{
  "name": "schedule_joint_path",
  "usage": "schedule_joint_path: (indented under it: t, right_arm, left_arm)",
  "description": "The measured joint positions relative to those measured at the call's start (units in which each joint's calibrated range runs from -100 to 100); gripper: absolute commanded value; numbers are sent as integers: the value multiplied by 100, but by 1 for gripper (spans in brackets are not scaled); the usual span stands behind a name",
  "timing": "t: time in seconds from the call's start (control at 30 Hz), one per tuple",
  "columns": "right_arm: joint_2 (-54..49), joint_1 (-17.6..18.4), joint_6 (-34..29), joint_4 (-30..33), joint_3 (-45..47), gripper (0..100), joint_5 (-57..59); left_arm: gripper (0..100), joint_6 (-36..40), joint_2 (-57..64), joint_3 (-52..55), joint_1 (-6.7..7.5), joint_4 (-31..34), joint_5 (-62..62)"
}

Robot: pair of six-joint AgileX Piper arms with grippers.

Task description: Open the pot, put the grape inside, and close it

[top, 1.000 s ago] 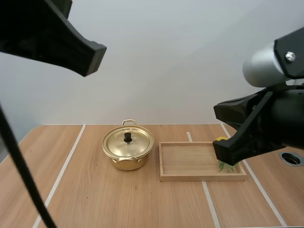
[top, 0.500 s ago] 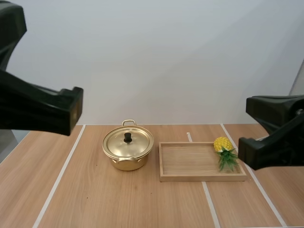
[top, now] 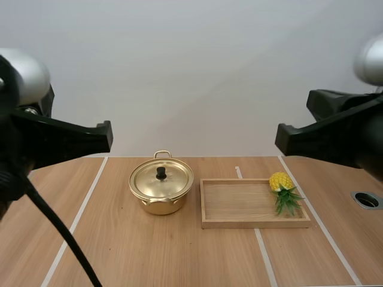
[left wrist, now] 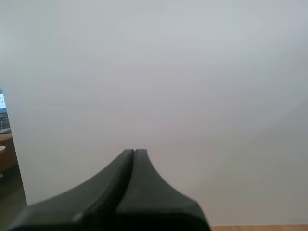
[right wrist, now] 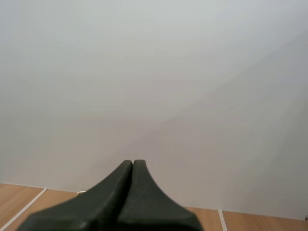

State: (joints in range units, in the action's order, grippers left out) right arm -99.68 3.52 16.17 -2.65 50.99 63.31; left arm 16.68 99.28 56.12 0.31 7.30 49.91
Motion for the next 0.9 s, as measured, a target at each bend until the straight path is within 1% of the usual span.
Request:
schedule_joint_path:
  t: [0.17,0.27,0.43,0.57,0.73,0.83,0.9]
  right_arm:
    - [0,-32,-40,123,396,0,-209]
    - [0,-140,-40,134,442,0,-226]
    - [0,-376,-40,134,442,0,-280]
    - [0,-448,-40,142,569,0,-285]
    - [11,-448,-40,127,1119,0,-369]
    - [11,-456,-49,103,1718,0,-680]
    - [11,-456,-49,115,2152,0,-1178]
  left_arm:
    - [0,95,13,514,-7,0,-262]
    - [0,148,30,807,-46,10,-475]
    - [0,343,44,1319,-72,10,-808]
    - [0,302,44,1726,-72,21,-865]
    - [0,80,44,2010,-72,21,-905]
    - [0,68,44,2220,-72,21,-1431]
    - [0,77,44,2414,-72,21,-1949]
